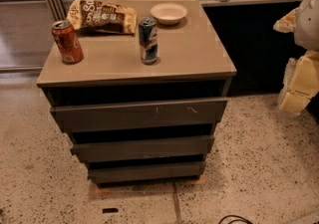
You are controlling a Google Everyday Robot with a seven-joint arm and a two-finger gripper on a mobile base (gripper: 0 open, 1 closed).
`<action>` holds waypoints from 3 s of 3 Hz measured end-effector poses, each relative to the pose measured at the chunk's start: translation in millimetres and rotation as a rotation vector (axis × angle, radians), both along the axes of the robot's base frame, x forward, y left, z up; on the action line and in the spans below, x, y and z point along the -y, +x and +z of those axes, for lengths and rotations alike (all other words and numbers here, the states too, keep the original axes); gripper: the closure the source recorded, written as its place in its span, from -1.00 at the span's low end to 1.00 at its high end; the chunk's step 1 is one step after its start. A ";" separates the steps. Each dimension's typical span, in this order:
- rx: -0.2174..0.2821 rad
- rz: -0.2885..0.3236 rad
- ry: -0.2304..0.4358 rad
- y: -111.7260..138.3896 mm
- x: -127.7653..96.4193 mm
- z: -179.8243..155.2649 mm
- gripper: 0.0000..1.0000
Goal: Open middle drawer
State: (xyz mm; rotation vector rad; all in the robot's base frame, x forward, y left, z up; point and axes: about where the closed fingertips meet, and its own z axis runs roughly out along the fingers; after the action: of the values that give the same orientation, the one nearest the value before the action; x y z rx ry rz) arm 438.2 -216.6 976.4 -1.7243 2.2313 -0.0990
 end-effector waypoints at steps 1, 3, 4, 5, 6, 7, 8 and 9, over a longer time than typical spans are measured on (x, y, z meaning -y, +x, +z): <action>0.000 0.000 0.000 0.0 0.0 0.0 -1.00; 0.015 0.007 0.057 -1.3 -6.5 -23.8 -0.28; -0.002 0.048 0.152 -2.5 -23.2 -74.0 0.18; -0.056 0.109 0.268 -0.4 -56.3 -153.2 0.65; -0.080 0.131 0.311 1.8 -69.1 -187.2 1.00; -0.078 0.130 0.307 1.3 -68.5 -183.8 1.00; -0.049 0.145 0.287 0.0 -73.1 -202.9 1.00; -0.034 0.198 0.256 -9.8 -88.0 -271.5 1.00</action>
Offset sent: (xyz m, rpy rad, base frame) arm -0.0003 0.0007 -0.0039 0.0074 -0.0019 0.0031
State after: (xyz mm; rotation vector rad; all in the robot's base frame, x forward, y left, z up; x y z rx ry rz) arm 428.3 -128.6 704.9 -1.8006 1.9818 0.2513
